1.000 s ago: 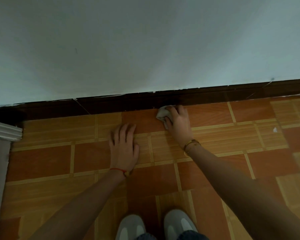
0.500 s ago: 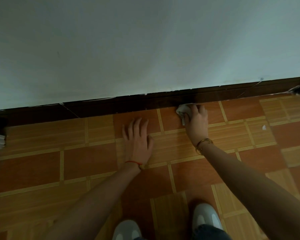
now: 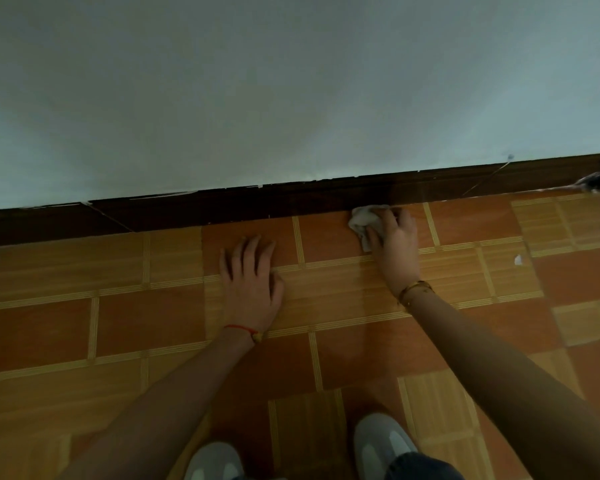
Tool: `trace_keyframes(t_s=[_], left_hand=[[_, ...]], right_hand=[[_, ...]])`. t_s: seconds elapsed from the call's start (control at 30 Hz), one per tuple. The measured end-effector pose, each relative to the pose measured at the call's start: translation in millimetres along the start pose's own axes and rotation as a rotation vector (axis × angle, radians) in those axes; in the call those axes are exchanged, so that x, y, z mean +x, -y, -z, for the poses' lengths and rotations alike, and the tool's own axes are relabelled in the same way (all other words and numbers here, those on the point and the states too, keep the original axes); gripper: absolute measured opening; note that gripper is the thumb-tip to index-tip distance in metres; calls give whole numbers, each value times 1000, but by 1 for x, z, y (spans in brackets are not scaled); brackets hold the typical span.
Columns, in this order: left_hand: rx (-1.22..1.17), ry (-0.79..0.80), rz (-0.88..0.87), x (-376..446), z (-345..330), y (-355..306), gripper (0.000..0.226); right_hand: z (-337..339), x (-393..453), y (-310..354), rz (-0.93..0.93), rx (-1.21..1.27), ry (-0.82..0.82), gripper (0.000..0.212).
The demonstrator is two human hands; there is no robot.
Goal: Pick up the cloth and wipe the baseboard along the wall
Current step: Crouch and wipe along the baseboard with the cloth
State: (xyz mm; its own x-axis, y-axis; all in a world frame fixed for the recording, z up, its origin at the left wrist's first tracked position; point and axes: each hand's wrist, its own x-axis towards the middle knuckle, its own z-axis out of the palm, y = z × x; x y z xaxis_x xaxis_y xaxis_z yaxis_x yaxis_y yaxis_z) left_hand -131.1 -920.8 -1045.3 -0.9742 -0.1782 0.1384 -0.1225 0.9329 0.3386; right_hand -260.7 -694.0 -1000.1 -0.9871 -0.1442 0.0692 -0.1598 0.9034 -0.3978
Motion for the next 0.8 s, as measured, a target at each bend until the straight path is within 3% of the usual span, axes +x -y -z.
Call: trace_keyframes(t_s=[0.17, 0.33, 0.5, 0.63, 0.8], left_hand=[[1, -17, 4, 1, -2, -1, 53], [15, 14, -6, 1, 2, -1, 55], [-2, 35, -7, -1, 4, -1, 57], [25, 47, -6, 0, 5, -2, 56], [76, 43, 9, 2, 5, -5, 56]], right_hand=[[-7, 2, 11, 22, 52, -11, 30], [-17, -4, 50, 311, 106, 76, 37], [-6, 0, 43, 507, 121, 10, 35], [1, 6, 10, 296, 111, 63, 31], [12, 14, -26, 113, 69, 10, 30]])
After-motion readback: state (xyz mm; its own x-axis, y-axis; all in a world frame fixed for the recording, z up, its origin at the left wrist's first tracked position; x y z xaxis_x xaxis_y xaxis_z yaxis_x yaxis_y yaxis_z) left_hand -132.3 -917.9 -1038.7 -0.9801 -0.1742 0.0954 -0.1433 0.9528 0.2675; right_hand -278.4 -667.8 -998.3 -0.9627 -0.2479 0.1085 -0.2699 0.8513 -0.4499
